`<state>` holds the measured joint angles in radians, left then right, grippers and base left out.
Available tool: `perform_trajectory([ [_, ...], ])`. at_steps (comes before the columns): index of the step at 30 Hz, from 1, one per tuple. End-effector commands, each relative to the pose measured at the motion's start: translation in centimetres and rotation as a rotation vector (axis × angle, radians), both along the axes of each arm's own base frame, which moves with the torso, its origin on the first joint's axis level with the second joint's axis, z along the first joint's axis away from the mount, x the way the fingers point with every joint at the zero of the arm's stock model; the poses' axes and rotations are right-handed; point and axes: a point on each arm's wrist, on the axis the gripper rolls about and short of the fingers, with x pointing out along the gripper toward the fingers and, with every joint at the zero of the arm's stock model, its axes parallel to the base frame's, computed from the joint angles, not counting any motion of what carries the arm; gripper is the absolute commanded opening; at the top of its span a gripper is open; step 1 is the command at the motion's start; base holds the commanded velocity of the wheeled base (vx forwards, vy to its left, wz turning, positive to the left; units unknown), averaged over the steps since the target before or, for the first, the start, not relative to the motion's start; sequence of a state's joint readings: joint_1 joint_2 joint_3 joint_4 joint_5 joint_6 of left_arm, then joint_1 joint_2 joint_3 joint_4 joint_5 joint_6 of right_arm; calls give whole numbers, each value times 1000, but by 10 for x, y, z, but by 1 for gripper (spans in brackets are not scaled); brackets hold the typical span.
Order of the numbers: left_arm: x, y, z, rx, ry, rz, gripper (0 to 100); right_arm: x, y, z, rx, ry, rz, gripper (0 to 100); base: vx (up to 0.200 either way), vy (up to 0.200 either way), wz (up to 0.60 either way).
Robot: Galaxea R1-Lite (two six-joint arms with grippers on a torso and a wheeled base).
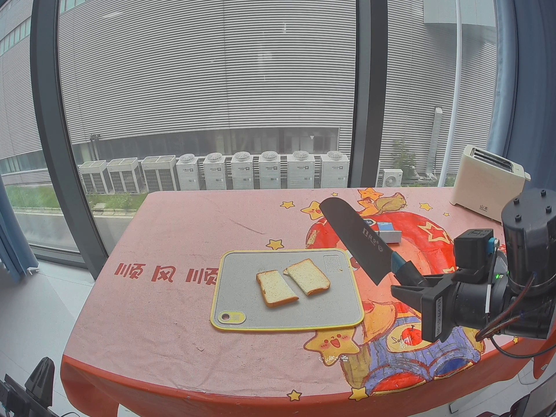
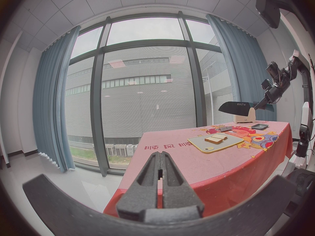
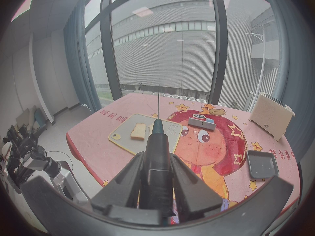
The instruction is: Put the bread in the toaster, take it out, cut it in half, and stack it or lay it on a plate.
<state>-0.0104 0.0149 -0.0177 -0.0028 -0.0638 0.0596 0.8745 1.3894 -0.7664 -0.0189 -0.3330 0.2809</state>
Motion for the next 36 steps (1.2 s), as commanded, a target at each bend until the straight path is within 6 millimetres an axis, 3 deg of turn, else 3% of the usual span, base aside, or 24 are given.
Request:
perform_trajectory([
  [1, 0, 0, -5, -17, 4, 10, 0, 3, -4, -10, -10, -7, -17, 0, 0, 0, 0],
  [8, 0, 1, -5, -35, 4, 57, 0, 16, -3, -10, 28, -84, -40, 0, 0, 0, 0],
  [21, 0, 1, -5, -40, 4, 63, 0, 20, -2, -7, 34, -114, -71, 0, 0, 0, 0],
  [29, 0, 1, -5, -40, 6, 63, 0, 31, 1, -22, -3, -66, -98, 0, 0, 0, 0],
  [36, 0, 1, -6, -40, 7, 63, 0, 58, -14, -38, -54, -19, -208, 0, 0, 0, 0],
])
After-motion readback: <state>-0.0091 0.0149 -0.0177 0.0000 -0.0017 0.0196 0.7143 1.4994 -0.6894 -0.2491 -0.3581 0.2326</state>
